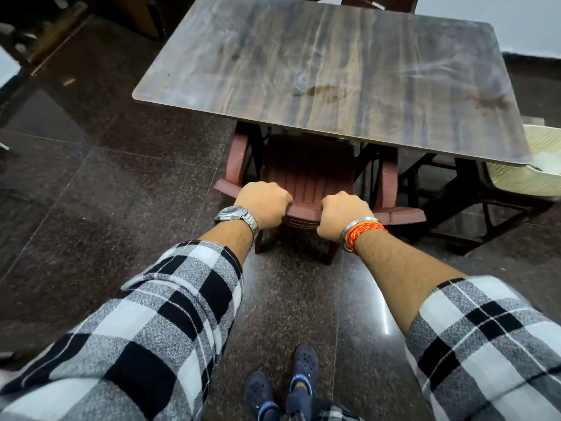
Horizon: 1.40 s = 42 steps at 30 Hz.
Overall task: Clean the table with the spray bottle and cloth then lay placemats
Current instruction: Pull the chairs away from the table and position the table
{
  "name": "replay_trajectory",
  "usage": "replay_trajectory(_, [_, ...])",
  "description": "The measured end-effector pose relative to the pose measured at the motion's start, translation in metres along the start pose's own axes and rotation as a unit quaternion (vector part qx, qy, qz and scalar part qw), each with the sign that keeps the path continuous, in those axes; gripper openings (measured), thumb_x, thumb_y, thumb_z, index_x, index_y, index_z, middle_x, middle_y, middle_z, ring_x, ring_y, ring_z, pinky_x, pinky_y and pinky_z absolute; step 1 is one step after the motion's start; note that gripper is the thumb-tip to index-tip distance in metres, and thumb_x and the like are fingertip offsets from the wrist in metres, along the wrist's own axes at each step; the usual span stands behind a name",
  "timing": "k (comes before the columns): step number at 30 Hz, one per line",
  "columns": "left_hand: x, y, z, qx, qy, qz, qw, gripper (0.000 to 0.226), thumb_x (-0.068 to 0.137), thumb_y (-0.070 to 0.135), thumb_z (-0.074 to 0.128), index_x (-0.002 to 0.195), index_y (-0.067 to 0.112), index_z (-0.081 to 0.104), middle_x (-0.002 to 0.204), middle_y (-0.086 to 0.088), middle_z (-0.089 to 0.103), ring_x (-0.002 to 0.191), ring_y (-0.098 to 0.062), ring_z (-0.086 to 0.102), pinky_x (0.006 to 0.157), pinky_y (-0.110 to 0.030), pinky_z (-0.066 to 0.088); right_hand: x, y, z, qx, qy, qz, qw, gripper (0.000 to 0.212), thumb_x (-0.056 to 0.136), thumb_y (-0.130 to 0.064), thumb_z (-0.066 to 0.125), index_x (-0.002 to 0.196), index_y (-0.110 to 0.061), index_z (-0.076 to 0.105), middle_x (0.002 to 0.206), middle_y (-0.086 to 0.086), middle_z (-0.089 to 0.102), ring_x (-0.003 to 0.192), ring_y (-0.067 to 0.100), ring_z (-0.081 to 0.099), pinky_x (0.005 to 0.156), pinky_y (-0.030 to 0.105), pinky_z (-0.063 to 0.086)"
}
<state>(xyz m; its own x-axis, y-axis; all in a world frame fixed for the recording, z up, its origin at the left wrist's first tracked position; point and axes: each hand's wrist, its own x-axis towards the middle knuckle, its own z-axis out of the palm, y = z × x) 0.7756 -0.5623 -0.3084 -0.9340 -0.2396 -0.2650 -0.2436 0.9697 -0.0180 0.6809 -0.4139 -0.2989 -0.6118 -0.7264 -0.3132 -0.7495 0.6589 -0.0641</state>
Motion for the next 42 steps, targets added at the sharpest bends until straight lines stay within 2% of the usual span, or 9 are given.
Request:
replay_trajectory(9, [0.001,-0.001,0.0,-0.001,-0.009,-0.002,1.0,0.021,0.079,0.02,0.063,0.099,0.025,0.069,0.095,-0.001,0.07,0.08,-0.029,0.064,0.062,-0.033,0.04,0.006,0.003,0.006,0.009,0.003,0.008,1.0,0.03,0.069,-0.034,0.059,0.095,-0.019,0.062,0.09,0.005,0.061,0.072,0.028,0.054,0.066,0.034,0.05])
replay_trajectory(12, [-0.001,-0.001,-0.001,-0.025,-0.031,0.004,0.999,0.024,0.076,0.037,0.065,0.097,0.025,0.066,0.095,0.001,0.07,0.081,-0.026,0.062,0.064,-0.032,0.042,0.006,0.005,0.005,0.039,-0.032,-0.007,0.999,0.044,0.064,-0.054,0.062,0.098,-0.026,0.063,0.094,0.0,0.065,0.081,0.027,0.061,0.077,0.038,0.053])
replay_trajectory(14, [-0.003,-0.004,0.0,-0.052,-0.025,0.016,0.998,0.059,0.068,0.066,0.058,0.107,0.024,0.067,0.1,0.002,0.071,0.094,-0.025,0.067,0.067,-0.033,0.047,0.006,0.005,-0.001,0.077,-0.074,-0.04,0.994,0.061,0.061,-0.071,0.059,0.11,-0.034,0.06,0.103,-0.006,0.063,0.097,0.022,0.059,0.095,0.046,0.044])
replay_trajectory(16, [-0.005,-0.013,-0.005,-0.075,-0.01,0.03,0.997,0.089,0.055,0.083,0.045,0.118,0.024,0.066,0.106,0.003,0.073,0.1,-0.023,0.068,0.074,-0.036,0.055,0.011,0.0,-0.009,0.122,-0.092,-0.074,0.985,0.067,0.063,-0.07,0.053,0.122,-0.038,0.055,0.117,-0.009,0.061,0.114,0.019,0.053,0.11,0.055,0.022])
replay_trajectory(20, [-0.01,-0.056,-0.019,-0.096,-0.011,0.031,0.995,0.09,0.052,0.088,0.057,0.117,0.027,0.065,0.109,0.007,0.072,0.101,-0.02,0.068,0.083,-0.041,0.057,0.038,-0.034,-0.025,0.178,-0.018,-0.1,0.979,0.041,0.089,-0.049,0.035,0.119,-0.034,0.059,0.12,-0.005,0.064,0.12,0.02,0.051,0.113,0.057,0.007])
replay_trajectory(23, [-0.015,-0.104,-0.021,-0.127,-0.001,0.015,0.992,0.1,0.058,0.098,0.039,0.114,0.02,0.067,0.107,0.002,0.072,0.1,-0.025,0.067,0.084,-0.042,0.055,0.069,-0.078,-0.034,0.169,0.028,-0.078,0.982,0.043,0.098,-0.045,0.026,0.113,-0.026,0.062,0.116,-0.002,0.066,0.119,0.021,0.052,0.113,0.055,0.006])
replay_trajectory(28, [-0.001,-0.226,-0.012,-0.092,0.092,-0.042,0.991,0.094,0.082,0.08,0.013,0.115,0.01,0.067,0.119,-0.009,0.07,0.111,-0.033,0.065,0.094,-0.046,0.05,0.16,-0.164,-0.038,0.062,0.039,-0.077,0.994,0.035,0.092,-0.041,0.041,0.111,-0.019,0.061,0.121,0.0,0.061,0.123,0.022,0.048,0.114,0.056,0.008])
replay_trajectory(33, [0.014,-0.372,-0.02,-0.044,0.118,-0.093,0.988,0.079,0.097,0.063,0.024,0.154,0.01,0.04,0.159,-0.009,0.044,0.146,-0.029,0.039,0.12,-0.044,0.026,0.244,-0.276,-0.059,0.052,0.128,-0.074,0.988,0.054,0.093,-0.039,0.044,0.14,-0.014,0.039,0.149,0.002,0.037,0.141,0.018,0.024,0.116,0.05,0.005])
replay_trajectory(42, [0.072,-0.592,-0.055,-0.062,0.173,-0.145,0.972,0.075,0.103,0.059,0.03,0.163,0.017,0.016,0.172,-0.002,0.015,0.157,-0.026,0.015,0.125,-0.046,0.01,0.413,-0.426,-0.136,0.065,0.209,-0.07,0.973,0.069,0.093,-0.038,0.044,0.149,-0.008,0.019,0.159,0.009,0.014,0.147,0.023,0.008,0.118,0.041,0.005])
